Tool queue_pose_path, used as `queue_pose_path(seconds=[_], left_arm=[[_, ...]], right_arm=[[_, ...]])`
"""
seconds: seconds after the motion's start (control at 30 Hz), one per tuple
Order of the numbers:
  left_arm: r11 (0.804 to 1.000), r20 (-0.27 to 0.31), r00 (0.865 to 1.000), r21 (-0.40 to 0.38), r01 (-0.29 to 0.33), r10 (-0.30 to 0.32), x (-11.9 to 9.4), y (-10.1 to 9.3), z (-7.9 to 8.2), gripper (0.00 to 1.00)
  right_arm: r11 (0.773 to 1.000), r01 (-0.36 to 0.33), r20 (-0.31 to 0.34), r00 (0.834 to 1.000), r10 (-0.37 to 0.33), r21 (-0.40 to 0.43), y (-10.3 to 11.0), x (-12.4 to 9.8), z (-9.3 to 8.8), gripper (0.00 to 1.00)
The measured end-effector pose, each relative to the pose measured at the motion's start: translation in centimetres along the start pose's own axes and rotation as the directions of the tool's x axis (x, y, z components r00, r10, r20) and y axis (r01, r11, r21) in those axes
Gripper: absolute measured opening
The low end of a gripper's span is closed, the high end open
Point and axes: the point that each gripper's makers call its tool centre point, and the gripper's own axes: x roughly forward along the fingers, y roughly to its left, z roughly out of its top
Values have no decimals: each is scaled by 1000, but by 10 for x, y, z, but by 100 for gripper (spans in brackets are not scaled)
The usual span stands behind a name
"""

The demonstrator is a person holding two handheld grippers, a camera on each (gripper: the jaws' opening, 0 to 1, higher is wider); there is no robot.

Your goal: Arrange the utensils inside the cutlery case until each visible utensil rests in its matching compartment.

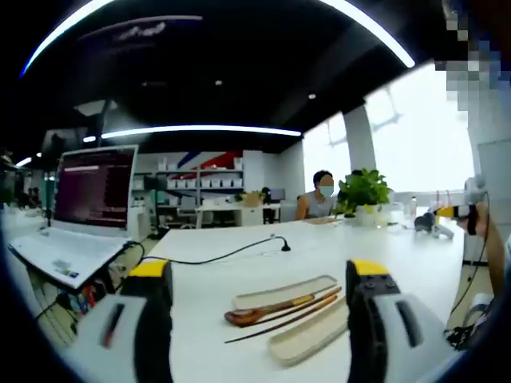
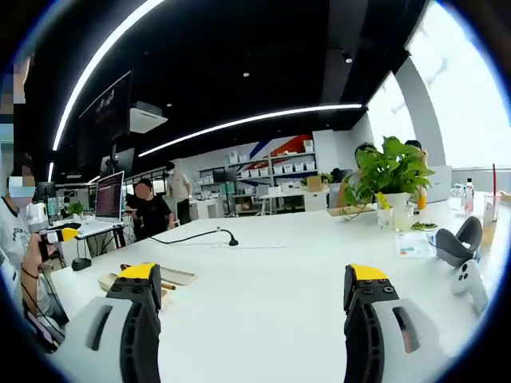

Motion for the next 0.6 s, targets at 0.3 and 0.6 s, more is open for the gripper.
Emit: queue_pose_path(seconds=[0.3,0.6], left_arm=[[999,35,998,-12,49,-49,-1,-7,7,96],[997,18,997,7,72,-72,0,-10,4,100]], right_arm=[[1000,-25,-17,1000,26,9,5,3,-5,99],[999,-31,-29,999,31,13,8,6,-10,99]])
